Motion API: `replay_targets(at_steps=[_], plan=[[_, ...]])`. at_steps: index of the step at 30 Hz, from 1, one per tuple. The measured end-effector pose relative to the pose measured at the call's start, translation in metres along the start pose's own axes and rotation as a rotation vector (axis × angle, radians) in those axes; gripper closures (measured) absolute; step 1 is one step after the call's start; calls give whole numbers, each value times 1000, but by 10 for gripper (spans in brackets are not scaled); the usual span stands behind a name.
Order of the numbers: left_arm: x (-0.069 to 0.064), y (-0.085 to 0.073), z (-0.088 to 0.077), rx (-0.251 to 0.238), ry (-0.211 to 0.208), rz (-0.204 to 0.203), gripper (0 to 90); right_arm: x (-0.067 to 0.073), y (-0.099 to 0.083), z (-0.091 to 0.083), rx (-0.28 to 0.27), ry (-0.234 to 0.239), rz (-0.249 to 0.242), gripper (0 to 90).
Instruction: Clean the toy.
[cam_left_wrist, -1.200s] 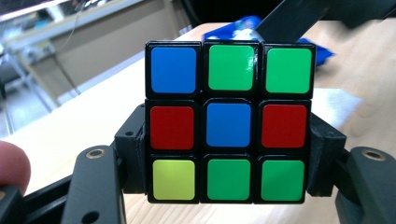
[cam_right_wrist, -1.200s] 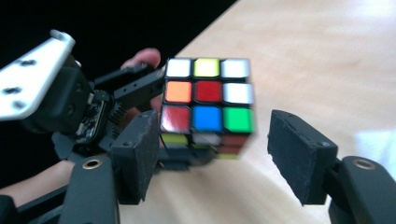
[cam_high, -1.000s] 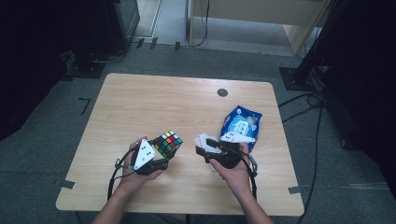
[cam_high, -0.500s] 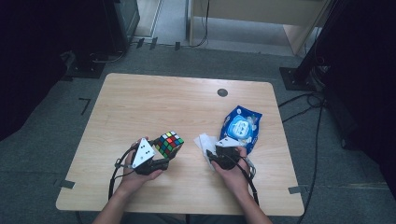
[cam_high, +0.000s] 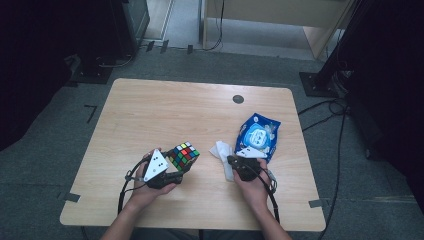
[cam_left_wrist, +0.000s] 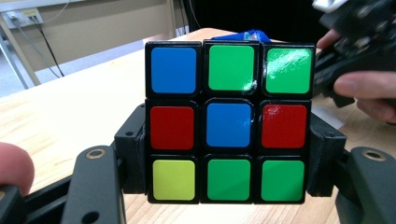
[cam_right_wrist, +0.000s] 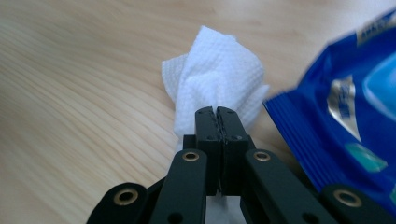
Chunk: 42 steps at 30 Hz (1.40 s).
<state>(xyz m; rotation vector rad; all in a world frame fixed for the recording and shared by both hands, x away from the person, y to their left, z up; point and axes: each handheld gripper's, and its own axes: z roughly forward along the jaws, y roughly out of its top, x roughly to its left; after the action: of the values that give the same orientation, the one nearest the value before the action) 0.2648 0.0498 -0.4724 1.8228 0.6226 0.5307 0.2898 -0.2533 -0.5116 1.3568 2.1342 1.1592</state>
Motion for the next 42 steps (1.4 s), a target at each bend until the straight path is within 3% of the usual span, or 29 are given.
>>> replay_targets(at_steps=[2, 5, 6, 8, 11, 12, 13, 22, 26, 31, 35, 36, 37, 42], plan=[[0, 0, 0, 1, 0, -2, 340, 2, 3, -4, -19, 20, 3, 899], [-3, 0, 2, 5, -12, -1, 340, 16, 19, -23, -111, 110, -5, 899], [-3, 0, 2, 5, -12, -1, 340, 16, 19, -23, -111, 110, -5, 899], [-7, 1, 3, 2, -21, 7, 340, 31, 31, -39, -186, 197, -28, 899], [-12, 3, 3, -10, -42, 20, 341, 48, 40, -52, -234, 280, -50, 899], [-12, 3, 3, -10, -42, 20, 340, 48, 40, -52, -234, 280, -50, 899], [-16, 4, 3, -18, -60, 30, 341, 57, 44, -59, -264, 328, -61, 899], [-28, 5, 6, -12, -96, 86, 341, 79, 49, -67, -300, 455, -86, 899], [-33, 6, 7, -6, -101, 107, 341, 84, 49, -67, -299, 462, -99, 899], [-35, 8, 4, -21, -96, 121, 341, 73, 47, -63, -299, 403, -75, 898], [-33, 9, 3, -27, -95, 122, 341, 57, 41, -54, -266, 325, -42, 898], [-33, 9, 3, -27, -95, 122, 341, 57, 41, -54, -266, 325, -42, 898], [-31, 10, 1, -39, -98, 111, 341, 50, 38, -49, -232, 278, -42, 899], [-27, 9, 2, -24, -80, 106, 341, 45, 35, -47, -228, 261, -21, 899]])
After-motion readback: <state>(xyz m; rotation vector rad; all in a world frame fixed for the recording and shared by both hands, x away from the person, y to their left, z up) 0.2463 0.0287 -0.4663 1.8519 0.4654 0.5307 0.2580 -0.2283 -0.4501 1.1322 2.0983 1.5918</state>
